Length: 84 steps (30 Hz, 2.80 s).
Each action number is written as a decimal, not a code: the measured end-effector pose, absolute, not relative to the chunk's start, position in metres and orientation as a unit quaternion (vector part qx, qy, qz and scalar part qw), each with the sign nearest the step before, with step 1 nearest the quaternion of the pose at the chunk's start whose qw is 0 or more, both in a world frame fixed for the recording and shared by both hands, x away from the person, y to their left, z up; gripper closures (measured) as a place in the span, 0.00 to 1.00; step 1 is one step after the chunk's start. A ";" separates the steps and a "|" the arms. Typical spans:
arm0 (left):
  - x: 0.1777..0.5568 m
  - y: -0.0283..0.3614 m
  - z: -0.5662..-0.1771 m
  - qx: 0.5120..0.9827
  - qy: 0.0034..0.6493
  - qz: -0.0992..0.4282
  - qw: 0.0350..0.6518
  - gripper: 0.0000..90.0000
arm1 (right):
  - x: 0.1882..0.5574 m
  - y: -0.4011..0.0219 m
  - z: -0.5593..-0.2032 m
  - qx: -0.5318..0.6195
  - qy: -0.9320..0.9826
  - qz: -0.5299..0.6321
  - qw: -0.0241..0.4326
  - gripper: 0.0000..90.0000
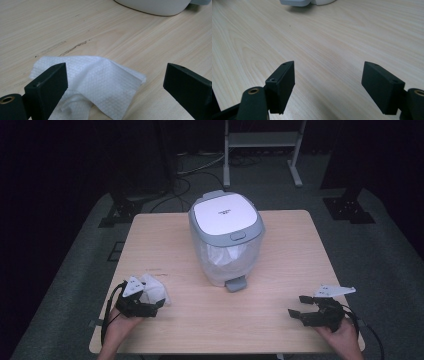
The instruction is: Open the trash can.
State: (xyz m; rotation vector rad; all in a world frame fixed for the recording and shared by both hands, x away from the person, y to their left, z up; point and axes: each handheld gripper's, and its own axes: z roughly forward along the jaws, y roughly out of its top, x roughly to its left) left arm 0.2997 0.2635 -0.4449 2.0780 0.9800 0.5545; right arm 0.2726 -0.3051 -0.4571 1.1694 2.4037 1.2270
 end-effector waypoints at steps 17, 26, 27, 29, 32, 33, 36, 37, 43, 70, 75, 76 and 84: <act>0.302 0.263 -0.447 0.817 0.382 0.214 0.375 0.05 | 0.291 -0.289 -0.396 0.360 0.828 0.418 0.100 0.29; 0.302 0.264 -0.446 0.817 0.382 0.217 0.373 0.05 | 0.301 -0.273 -0.361 0.337 0.839 0.416 0.100 0.29; 0.302 0.264 -0.446 0.817 0.382 0.217 0.373 0.05 | 0.301 -0.273 -0.361 0.337 0.839 0.416 0.100 0.29; 0.302 0.264 -0.446 0.817 0.384 0.217 0.373 0.05 | 0.303 -0.268 -0.354 0.331 0.842 0.415 0.098 0.29; 0.301 0.264 -0.447 0.818 0.383 0.216 0.371 0.05 | 0.307 -0.259 -0.342 0.318 0.849 0.410 0.100 0.29; 0.301 0.264 -0.447 0.817 0.383 0.216 0.372 0.05 | 0.309 -0.257 -0.339 0.317 0.850 0.410 0.100 0.29; 0.301 0.264 -0.447 0.818 0.383 0.217 0.371 0.05 | 0.312 -0.251 -0.331 0.309 0.853 0.409 0.103 0.29; 0.301 0.264 -0.447 0.818 0.383 0.217 0.371 0.05 | 0.312 -0.251 -0.331 0.309 0.853 0.409 0.103 0.29; 0.301 0.264 -0.447 0.816 0.384 0.218 0.372 0.05 | 0.318 -0.244 -0.313 0.297 0.857 0.408 0.107 0.29; 0.301 0.267 -0.448 0.817 0.390 0.214 0.367 0.05 | 0.336 -0.219 -0.250 0.265 0.858 0.422 0.126 0.36; 0.301 0.267 -0.447 0.816 0.391 0.214 0.368 0.05 | 0.340 -0.216 -0.243 0.262 0.856 0.426 0.127 0.39; 0.301 0.268 -0.447 0.816 0.391 0.215 0.368 0.05 | 0.341 -0.215 -0.241 0.261 0.857 0.426 0.128 0.39; 0.301 0.268 -0.448 0.818 0.390 0.214 0.363 0.05 | 0.348 -0.211 -0.229 0.257 0.853 0.435 0.130 0.48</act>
